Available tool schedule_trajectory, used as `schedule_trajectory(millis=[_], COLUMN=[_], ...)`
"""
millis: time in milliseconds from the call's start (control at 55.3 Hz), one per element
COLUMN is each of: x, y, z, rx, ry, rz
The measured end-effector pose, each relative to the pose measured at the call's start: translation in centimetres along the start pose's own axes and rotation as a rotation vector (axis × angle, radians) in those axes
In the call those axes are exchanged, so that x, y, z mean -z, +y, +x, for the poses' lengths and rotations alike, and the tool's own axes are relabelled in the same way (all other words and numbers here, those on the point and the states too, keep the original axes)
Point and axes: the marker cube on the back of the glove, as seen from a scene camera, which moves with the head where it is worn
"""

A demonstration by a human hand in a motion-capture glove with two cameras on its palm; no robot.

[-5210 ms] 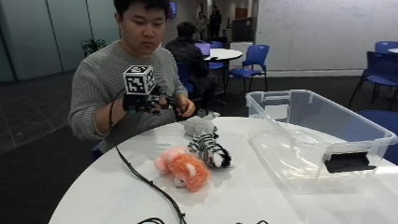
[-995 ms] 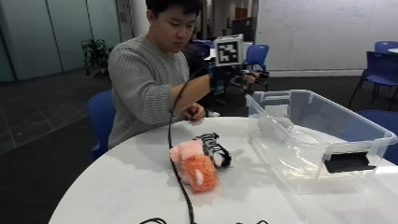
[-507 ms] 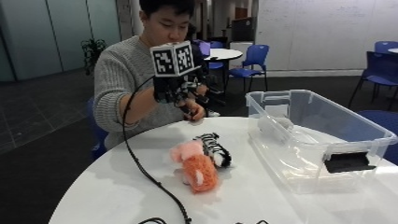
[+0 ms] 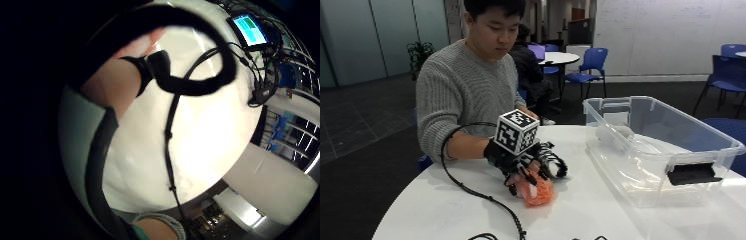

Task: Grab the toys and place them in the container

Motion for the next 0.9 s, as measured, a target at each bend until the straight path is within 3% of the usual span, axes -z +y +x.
schedule_trajectory(millis=[127, 615, 742, 905], x=[-1.1, 0.2, 4.4, 14.3], y=[-0.3, -2.5, -1.6, 0.7], z=[-1.0, 1.0, 1.8, 2.0], rx=[-0.015, -0.017, -0.021, 0.054], ry=[0.106, 0.069, -0.009, -0.127], rz=[0.07, 0.321, 0.325, 0.48])
